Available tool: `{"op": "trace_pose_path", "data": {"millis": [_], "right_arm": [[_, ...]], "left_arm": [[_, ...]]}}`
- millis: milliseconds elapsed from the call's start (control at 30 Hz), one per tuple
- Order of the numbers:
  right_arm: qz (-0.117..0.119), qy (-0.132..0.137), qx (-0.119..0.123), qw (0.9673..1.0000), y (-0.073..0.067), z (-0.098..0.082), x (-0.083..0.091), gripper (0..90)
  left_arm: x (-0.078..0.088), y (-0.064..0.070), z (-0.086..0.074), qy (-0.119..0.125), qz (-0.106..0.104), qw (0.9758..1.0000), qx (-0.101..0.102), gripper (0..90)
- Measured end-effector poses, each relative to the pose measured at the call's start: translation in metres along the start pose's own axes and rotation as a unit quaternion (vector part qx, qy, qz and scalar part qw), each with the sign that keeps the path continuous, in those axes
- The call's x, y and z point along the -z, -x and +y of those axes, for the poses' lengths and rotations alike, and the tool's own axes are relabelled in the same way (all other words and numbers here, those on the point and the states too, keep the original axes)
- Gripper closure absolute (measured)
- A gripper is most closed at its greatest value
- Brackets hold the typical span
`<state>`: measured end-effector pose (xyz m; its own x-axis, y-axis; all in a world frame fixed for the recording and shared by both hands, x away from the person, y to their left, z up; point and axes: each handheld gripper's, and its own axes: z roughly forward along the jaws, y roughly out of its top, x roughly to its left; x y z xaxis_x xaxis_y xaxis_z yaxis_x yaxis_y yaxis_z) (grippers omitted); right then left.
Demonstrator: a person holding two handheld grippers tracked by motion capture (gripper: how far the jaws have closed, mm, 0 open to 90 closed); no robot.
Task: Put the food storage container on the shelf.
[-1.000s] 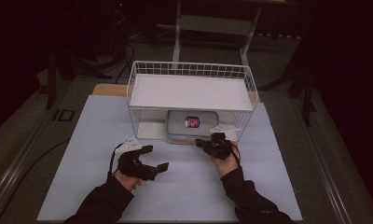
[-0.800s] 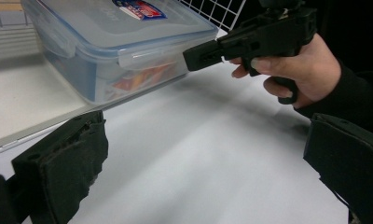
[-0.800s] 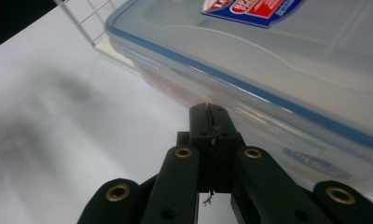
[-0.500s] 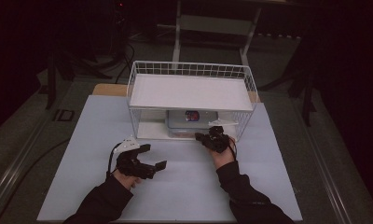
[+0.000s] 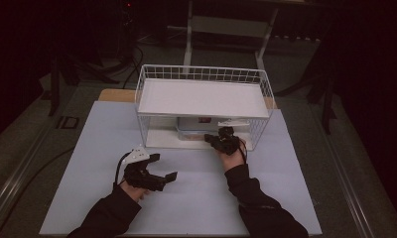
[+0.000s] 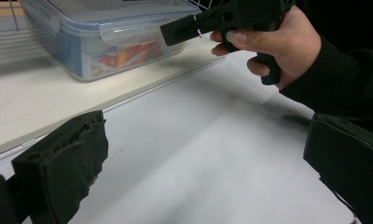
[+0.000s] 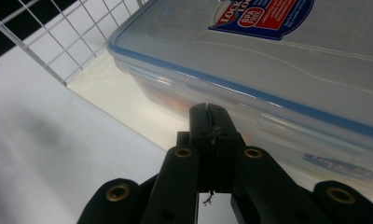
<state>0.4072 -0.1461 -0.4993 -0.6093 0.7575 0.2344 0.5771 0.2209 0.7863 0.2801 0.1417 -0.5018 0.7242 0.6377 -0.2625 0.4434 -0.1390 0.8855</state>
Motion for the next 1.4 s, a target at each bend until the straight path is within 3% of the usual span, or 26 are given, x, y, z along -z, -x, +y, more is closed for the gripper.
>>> {"op": "trace_pose_path", "data": {"millis": [300, 433, 667, 733, 767, 800, 900, 1100, 1400], "right_arm": [[0.01, 0.004, 0.01, 0.9999, -0.005, -0.002, 0.005, 88.7], [0.02, 0.012, 0.025, 0.9994, -0.009, -0.008, 0.015, 80.0], [0.047, 0.033, 0.026, 0.998, -0.015, -0.016, 0.033, 37.4], [0.049, 0.042, 0.025, 0.9976, -0.015, -0.017, 0.038, 27.6], [0.049, 0.042, 0.025, 0.9976, -0.015, -0.017, 0.038, 27.6], [0.066, 0.043, 0.035, 0.9963, -0.016, -0.019, 0.044, 18.1], [0.075, 0.045, 0.048, 0.995, -0.019, -0.023, 0.052, 13.8], [0.078, 0.058, 0.063, 0.9933, -0.022, -0.03, 0.068, 14.2], [0.067, 0.072, 0.081, 0.9919, -0.021, -0.05, 0.11, 15.3]], "left_arm": [[-0.001, 0.003, 0.0, -0.004, 0.001, 0.9999, -0.013, 0.0], [0.0, 0.005, 0.002, -0.001, -0.002, 0.9999, -0.014, 0.0], [0.002, 0.008, 0.004, -0.001, -0.004, 0.9998, -0.019, 0.0], [0.002, 0.01, 0.005, -0.002, -0.006, 0.9997, -0.023, 0.0], [0.002, 0.01, 0.005, -0.002, -0.006, 0.9997, -0.023, 0.0], [0.002, 0.011, 0.005, -0.002, -0.008, 0.9997, -0.023, 0.0], [0.004, 0.013, 0.006, 0.0, -0.013, 0.9995, -0.028, 0.0], [0.007, 0.017, 0.006, 0.001, -0.019, 0.9992, -0.036, 0.0], [0.022, 0.021, 0.002, 0.006, -0.021, 0.9988, -0.044, 0.0]]}}
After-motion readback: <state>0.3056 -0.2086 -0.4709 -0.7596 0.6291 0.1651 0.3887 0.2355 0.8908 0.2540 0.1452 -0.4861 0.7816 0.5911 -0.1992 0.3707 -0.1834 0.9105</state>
